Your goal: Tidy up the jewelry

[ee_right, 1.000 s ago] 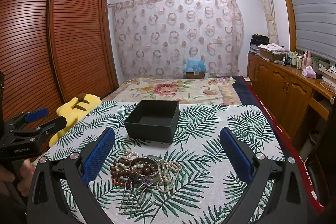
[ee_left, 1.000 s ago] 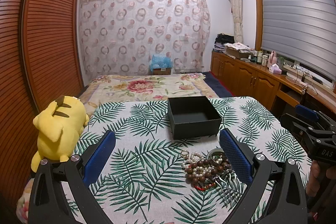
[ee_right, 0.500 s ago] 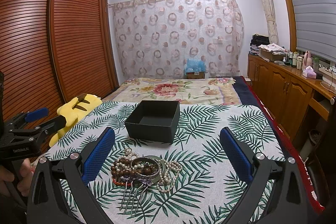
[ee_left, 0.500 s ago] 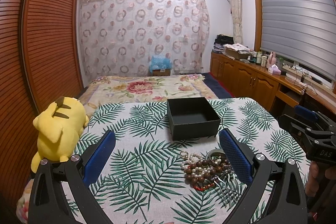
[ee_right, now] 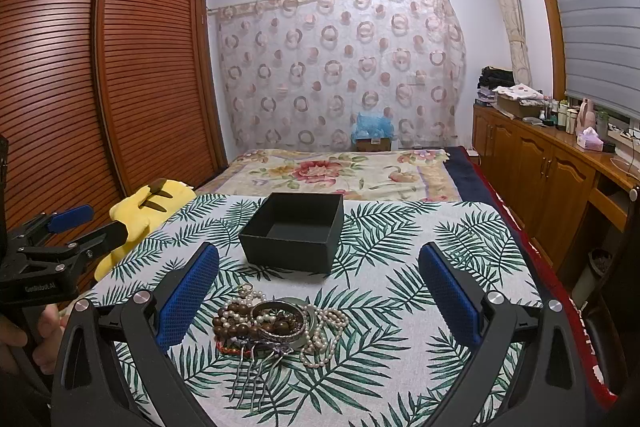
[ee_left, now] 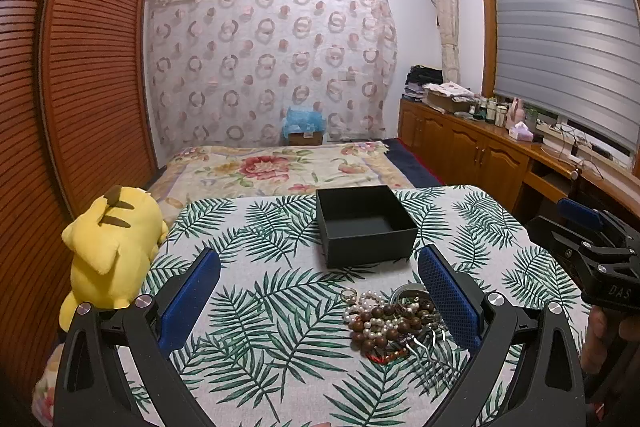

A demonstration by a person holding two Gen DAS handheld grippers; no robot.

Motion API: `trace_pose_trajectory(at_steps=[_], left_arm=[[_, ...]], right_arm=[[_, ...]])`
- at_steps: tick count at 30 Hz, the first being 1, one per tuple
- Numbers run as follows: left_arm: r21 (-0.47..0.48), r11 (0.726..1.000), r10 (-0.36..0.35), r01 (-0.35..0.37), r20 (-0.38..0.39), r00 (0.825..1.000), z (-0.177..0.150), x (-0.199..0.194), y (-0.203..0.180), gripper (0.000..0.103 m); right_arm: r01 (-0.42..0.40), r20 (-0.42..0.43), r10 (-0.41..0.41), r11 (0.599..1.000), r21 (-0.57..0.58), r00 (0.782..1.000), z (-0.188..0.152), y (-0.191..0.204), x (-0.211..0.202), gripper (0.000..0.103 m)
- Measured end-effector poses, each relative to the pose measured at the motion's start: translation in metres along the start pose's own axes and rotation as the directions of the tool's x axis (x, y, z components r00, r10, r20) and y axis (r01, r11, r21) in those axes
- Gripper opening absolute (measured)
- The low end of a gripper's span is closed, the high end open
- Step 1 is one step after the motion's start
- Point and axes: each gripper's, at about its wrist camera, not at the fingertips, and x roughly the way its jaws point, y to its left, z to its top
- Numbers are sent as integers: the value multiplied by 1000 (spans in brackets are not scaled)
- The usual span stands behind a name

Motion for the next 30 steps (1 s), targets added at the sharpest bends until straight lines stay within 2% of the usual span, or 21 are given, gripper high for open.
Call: trace_pose_trajectory(at_steps=[10, 17, 20, 24, 26, 28, 30], left_arm=[[-1, 1000, -7, 7, -13, 1000, 2, 0, -3, 96], [18, 999, -39, 41, -101, 994, -8, 20, -5, 96], [36, 998, -38, 44, -152, 988, -16, 34, -5, 96], [52, 997, -51, 63, -212, 976, -27, 48, -3, 96], [53, 995, -71, 85, -229, 971, -32, 51, -2, 96], [59, 994, -77, 94, -243, 967, -36, 55, -2, 96], [74, 993, -72, 93, -255, 964, -39, 57, -3, 96]], right_arm=[[-2, -2, 2, 1000, -3, 1000, 1, 2, -2, 101], [-31, -29, 31, 999, -25, 999, 4, 5, 1, 101], [-49, -58, 47, 998, -36, 997, -5, -3, 12, 100], [-78, -108, 71, 995, -64, 992, -12, -3, 27, 89], [-92, -139, 79, 992, -87, 987, -16, -2, 34, 80], [-116, -178, 96, 987, -107, 979, -22, 0, 43, 64], [-144, -225, 114, 982, -119, 968, -28, 1, 53, 58]])
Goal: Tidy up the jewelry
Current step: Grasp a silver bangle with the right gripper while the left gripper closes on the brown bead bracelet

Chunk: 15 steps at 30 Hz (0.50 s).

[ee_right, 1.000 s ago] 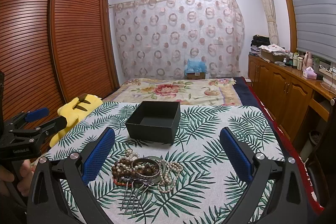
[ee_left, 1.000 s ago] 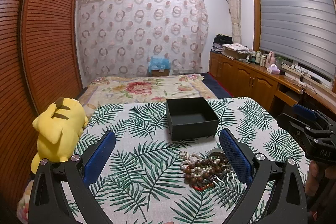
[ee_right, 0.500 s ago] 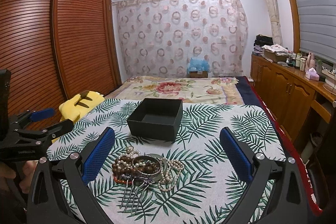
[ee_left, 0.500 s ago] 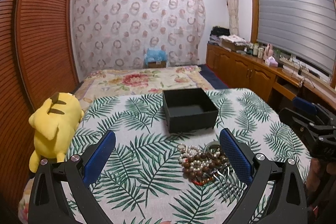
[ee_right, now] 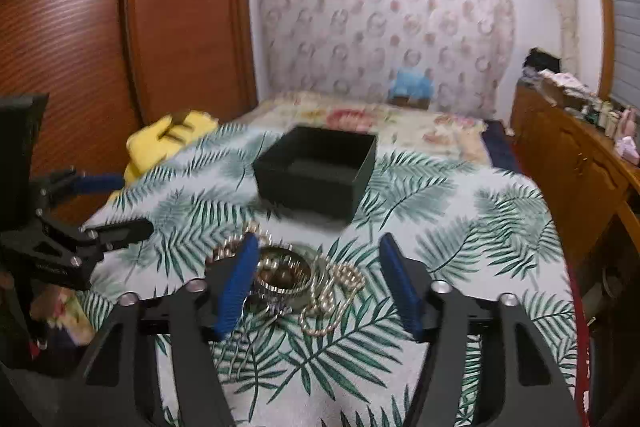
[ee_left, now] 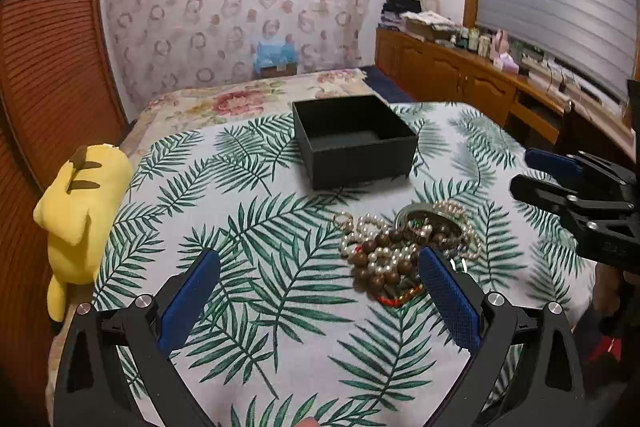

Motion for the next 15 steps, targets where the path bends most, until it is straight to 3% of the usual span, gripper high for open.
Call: trace_pose_trajectory(at_steps=[6, 12, 15], left_arm=[[27, 999, -17, 18, -35, 999, -8, 9, 1, 96], [23, 999, -35, 37, -80, 996, -16, 22, 5, 96], [19, 998, -51, 53, -93, 994, -18, 30, 7, 96]], right_arm=[[-60, -96, 57, 998, -24, 994, -13, 2, 28, 39], [-134, -207, 130, 991, -5, 970, -13, -7, 58, 17], [-165, -244, 162, 986, 11, 956, -10, -9, 70, 16]])
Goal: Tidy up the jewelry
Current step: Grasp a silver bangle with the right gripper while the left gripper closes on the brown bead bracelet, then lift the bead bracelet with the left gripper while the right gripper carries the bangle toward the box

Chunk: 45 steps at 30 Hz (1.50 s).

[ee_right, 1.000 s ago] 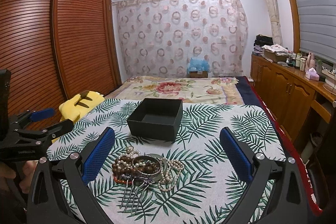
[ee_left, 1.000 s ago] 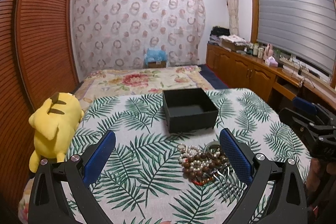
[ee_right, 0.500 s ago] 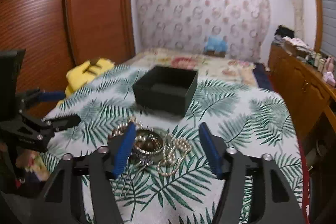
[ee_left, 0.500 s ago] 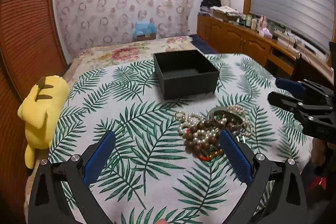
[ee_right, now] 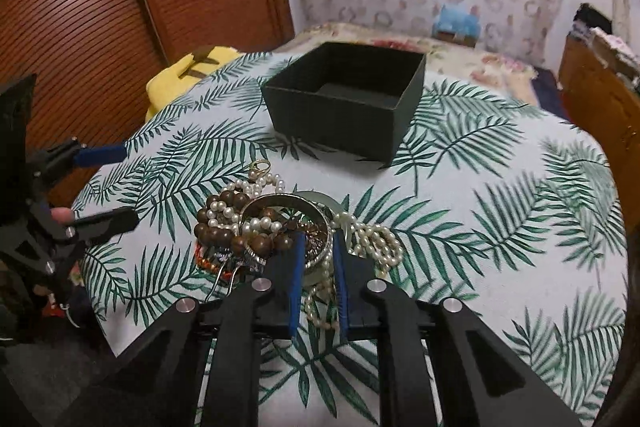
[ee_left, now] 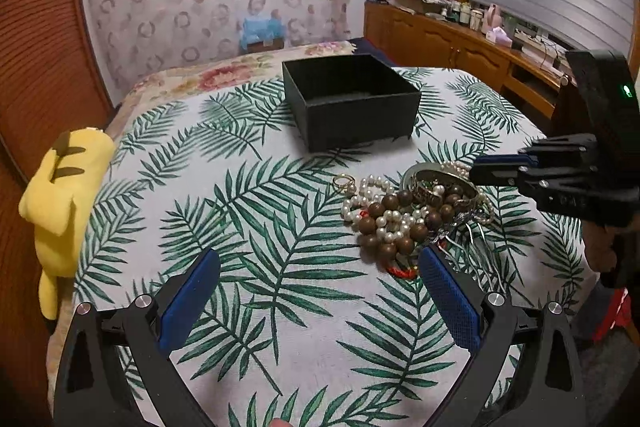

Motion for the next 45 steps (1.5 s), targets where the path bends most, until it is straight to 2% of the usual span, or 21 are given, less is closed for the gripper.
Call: trace_pose_trajectory(at_steps=[5, 9, 17, 18, 20, 21, 22, 24, 26, 32, 39, 41, 45], left_arm=[[0, 1000, 5, -5, 2, 1000, -1, 7, 4, 96], [-22, 999, -50, 50, 25, 998, 1, 8, 9, 96], [-26, 994, -106, 106, 10, 994, 10, 25, 12, 96], [-22, 992, -121, 121, 9, 993, 10, 26, 11, 96], [-16, 991, -131, 131, 6, 991, 12, 31, 10, 94], [-11, 990, -139, 139, 4, 990, 12, 33, 9, 91], [-10, 989, -148, 148, 0, 989, 12, 34, 8, 83], [-15, 985, -169, 169, -9, 986, 14, 37, 7, 74], [-16, 983, -184, 183, -19, 983, 13, 40, 5, 60], [-9, 976, -220, 219, -58, 974, 8, 50, -2, 33], [-11, 970, -241, 241, -71, 968, 11, 59, -3, 24], [-9, 971, -239, 239, -72, 968, 13, 61, -4, 19], [-26, 970, -244, 243, -78, 967, 16, 65, -1, 17]], right_arm=[[-6, -53, 6, 1000, -6, 999, 8, -5, 15, 16], [-10, -90, 9, 1000, -9, 996, 13, -10, 24, 16], [-28, -127, 25, 999, -21, 992, 22, -15, 35, 16], [-30, -139, 25, 999, -35, 990, 22, -14, 37, 12], [-37, -148, 28, 998, -57, 989, 24, -11, 38, 11], [-43, -154, 32, 997, -66, 988, 25, -10, 39, 9], [-43, -159, 31, 996, -75, 987, 27, -9, 40, 6], [-34, -152, 20, 995, -93, 988, 27, -6, 40, 5], [-26, -131, 11, 994, -109, 991, 28, -5, 35, 4], [7, -41, -11, 994, -108, 999, 33, -7, 10, 3], [30, 29, -28, 995, -96, 999, 38, -12, -11, 4], [29, 36, -26, 995, -92, 999, 39, -11, -13, 4], [18, 42, -15, 996, -82, 999, 36, -10, -15, 4]])
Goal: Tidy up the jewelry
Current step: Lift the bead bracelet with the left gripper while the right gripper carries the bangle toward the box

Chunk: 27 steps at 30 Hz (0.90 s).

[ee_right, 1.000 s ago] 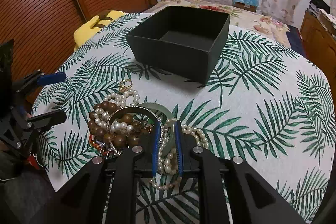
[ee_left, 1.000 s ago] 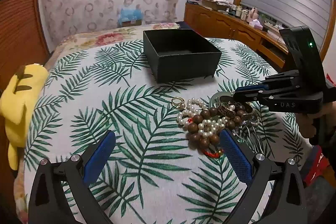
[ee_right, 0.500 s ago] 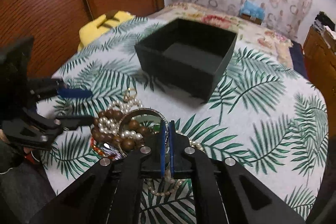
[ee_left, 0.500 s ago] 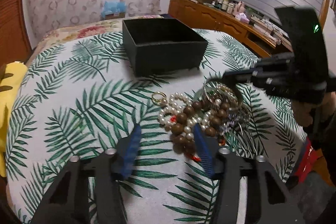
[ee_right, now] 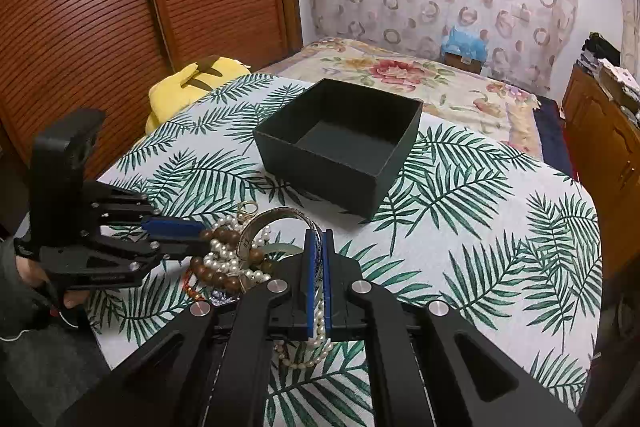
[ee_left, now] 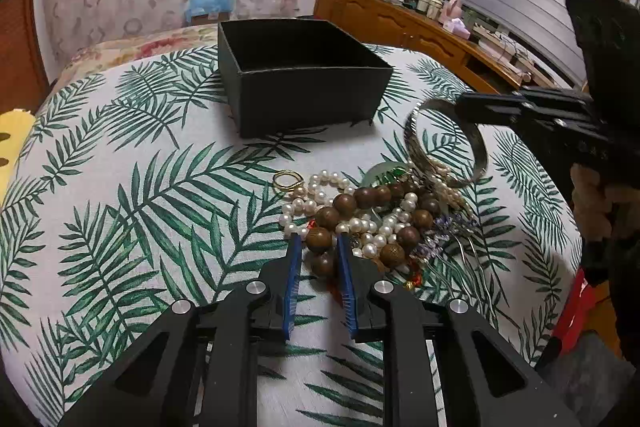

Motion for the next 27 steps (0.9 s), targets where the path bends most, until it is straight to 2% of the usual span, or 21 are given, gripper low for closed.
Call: trace_pose_trajectory(at_steps=[3, 4, 8, 16, 27], left_arm=[[-2, 1000, 5, -5, 0, 1000, 2, 1, 1, 16], [0, 1000, 2, -2, -1, 1000, 2, 1, 1, 12], [21, 999, 24, -24, 14, 1000, 5, -1, -4, 12], [44, 999, 4, -10, 116, 993, 19, -31, -15, 12], [92, 996, -12, -9, 233, 972, 51, -64, -33, 12]], right_arm=[[-2, -2, 2, 1000, 4, 1000, -3, 2, 1, 4], [-2, -3, 2, 1000, 5, 1000, -3, 2, 2, 4], [0, 3, 0, 1000, 11, 1000, -5, 1, 1, 4], [11, 34, -12, 1000, 17, 999, -3, -2, -11, 4], [28, 85, -30, 999, 25, 996, 7, -9, -24, 4]])
